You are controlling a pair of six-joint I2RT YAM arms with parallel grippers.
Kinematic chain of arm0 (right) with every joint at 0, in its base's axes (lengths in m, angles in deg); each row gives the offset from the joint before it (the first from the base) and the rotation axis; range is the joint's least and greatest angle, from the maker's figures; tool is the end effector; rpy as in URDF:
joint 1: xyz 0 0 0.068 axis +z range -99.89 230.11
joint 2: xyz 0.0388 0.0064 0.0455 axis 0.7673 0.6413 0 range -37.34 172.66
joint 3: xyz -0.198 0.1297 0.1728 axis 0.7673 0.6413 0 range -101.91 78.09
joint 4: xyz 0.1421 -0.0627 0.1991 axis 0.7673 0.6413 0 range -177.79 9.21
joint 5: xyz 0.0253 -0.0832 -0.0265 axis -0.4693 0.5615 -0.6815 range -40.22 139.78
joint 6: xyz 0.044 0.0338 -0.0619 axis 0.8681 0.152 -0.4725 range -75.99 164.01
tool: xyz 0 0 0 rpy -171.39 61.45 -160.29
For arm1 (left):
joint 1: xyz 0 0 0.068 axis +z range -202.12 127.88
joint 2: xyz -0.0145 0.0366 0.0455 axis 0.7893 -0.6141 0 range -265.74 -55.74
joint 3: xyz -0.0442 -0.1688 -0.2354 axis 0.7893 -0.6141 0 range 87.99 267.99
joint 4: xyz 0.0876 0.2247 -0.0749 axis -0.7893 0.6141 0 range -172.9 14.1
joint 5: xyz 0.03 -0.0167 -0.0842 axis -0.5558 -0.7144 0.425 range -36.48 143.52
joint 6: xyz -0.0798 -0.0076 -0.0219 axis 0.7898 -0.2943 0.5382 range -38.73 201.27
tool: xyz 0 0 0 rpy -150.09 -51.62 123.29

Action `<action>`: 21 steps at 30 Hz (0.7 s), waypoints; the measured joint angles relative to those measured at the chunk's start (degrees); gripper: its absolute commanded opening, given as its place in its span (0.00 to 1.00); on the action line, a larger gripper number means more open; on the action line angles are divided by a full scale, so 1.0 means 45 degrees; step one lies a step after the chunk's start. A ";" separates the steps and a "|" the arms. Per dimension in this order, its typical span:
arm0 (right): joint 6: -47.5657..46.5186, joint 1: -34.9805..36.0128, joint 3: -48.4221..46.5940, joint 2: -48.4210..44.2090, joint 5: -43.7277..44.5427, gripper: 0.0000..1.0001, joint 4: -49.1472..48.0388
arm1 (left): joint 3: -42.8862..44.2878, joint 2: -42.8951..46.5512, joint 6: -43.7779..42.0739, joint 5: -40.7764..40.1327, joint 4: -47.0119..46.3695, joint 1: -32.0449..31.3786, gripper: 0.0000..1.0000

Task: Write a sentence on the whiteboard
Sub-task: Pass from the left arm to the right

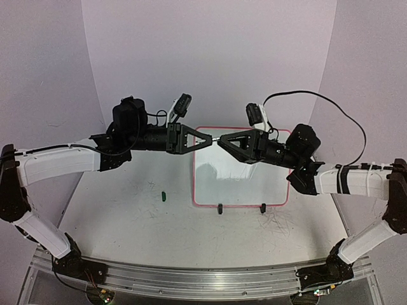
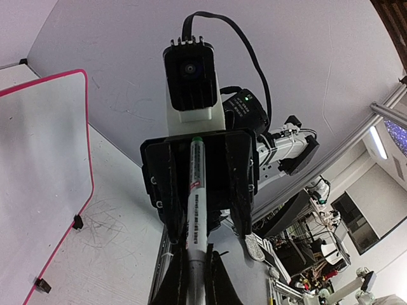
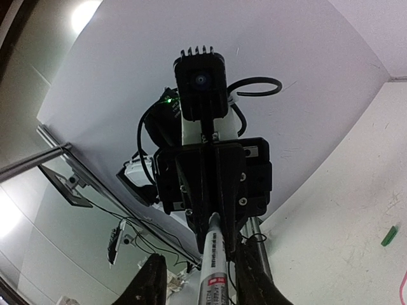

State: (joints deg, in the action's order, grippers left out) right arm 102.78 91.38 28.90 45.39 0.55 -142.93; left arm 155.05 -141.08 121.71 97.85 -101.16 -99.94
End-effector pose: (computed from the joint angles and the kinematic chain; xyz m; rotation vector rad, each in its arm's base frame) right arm 0.2088 0.2564 0.3607 -0.6961 1.4771 1.9252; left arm 0.2076 -0.3046 0.3805 0.8250 1.7029 -1.7323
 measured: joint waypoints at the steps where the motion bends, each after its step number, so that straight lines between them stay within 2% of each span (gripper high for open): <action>1: 0.0001 -0.0022 -0.0033 0.0065 -0.0185 0.35 -0.0046 | -0.0018 0.0007 0.0007 0.0089 -0.0004 0.0033 0.00; 6: 0.0003 -0.0129 -0.0055 0.0202 -0.1055 0.38 -0.0118 | -0.0103 0.0053 0.0026 0.0558 -0.0066 0.0046 0.00; 10: 0.0008 -0.0255 -0.0107 0.0307 -0.1623 0.52 -0.0094 | -0.0262 0.0081 0.0034 0.0915 -0.0204 0.0039 0.00; 15: -0.0367 -0.0579 -0.0167 0.0315 -0.1862 0.57 0.0525 | -0.0573 0.0121 0.0050 0.1266 -0.0263 -0.0137 0.00; 18: -0.1115 -0.0644 -0.0404 0.0303 -0.1985 0.56 0.1776 | -0.0828 0.0121 0.0100 0.1327 -0.0196 -0.0177 0.00; 21: -0.1768 -0.0658 -0.0592 0.0280 -0.2184 0.43 0.2891 | -0.0949 0.0121 0.0136 0.1352 -0.0137 -0.0172 0.00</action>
State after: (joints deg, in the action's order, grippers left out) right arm 94.82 88.42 26.24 46.65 -9.28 -129.93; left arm 150.78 -140.54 122.33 103.93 -101.78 -100.72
